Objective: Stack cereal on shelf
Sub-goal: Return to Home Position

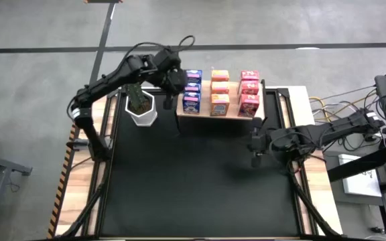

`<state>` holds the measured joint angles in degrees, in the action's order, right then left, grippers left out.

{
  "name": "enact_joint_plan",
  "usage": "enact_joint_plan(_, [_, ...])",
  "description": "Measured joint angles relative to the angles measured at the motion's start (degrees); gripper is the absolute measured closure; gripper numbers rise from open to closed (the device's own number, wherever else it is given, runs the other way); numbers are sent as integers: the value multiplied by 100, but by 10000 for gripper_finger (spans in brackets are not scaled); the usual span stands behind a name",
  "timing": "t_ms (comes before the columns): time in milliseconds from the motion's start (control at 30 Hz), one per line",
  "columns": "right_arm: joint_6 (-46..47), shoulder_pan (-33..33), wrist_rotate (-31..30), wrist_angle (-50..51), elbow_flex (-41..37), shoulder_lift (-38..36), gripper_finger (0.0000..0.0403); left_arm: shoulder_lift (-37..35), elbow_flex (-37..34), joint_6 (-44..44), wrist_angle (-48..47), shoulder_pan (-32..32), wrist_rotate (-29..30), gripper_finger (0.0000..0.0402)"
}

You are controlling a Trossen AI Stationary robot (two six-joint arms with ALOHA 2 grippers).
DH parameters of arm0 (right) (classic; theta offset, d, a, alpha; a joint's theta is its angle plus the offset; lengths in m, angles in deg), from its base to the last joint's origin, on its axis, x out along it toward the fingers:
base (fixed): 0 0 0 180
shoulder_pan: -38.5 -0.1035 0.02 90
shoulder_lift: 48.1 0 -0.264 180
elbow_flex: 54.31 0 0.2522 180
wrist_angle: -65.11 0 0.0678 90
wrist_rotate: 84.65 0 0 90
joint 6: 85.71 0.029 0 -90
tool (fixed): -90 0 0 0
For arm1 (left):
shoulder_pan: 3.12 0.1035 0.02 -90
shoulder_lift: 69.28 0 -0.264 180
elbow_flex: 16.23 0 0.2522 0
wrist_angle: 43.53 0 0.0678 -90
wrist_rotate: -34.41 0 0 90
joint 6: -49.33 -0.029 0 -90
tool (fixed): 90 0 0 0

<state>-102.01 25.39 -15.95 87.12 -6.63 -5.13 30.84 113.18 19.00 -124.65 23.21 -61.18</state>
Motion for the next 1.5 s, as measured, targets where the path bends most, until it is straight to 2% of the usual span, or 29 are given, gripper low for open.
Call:
enact_joint_plan(133, [-12,-2,321,-209,-291,-489,381,-687,-1075,119,796,-198,-11,401])
enact_joint_plan(267, [-25,0,336,-406,-613,-929,381,-1533,-2397,358,1837,-471,-236,402])
enact_joint_plan(367, [-24,0,342,-428,-746,-1205,381,-2191,-3381,674,2654,-788,-488,402])
enact_joint_plan(667, [-46,0,354,-428,-970,-1711,381,-4147,-5867,1382,4767,-1914,-515,402])
enact_joint_plan(833, [-130,0,382,-430,-1033,-1949,381,-5224,-6784,1813,5237,-2156,-498,402])
enact_joint_plan(1100, [-234,0,455,-430,-1186,-2376,381,-6891,-8124,2436,5719,-2153,-491,402])
enact_joint_plan(1500, [-407,2,526,-593,-1600,-3495,381,-8444,-9645,2701,6425,-2153,-491,401])
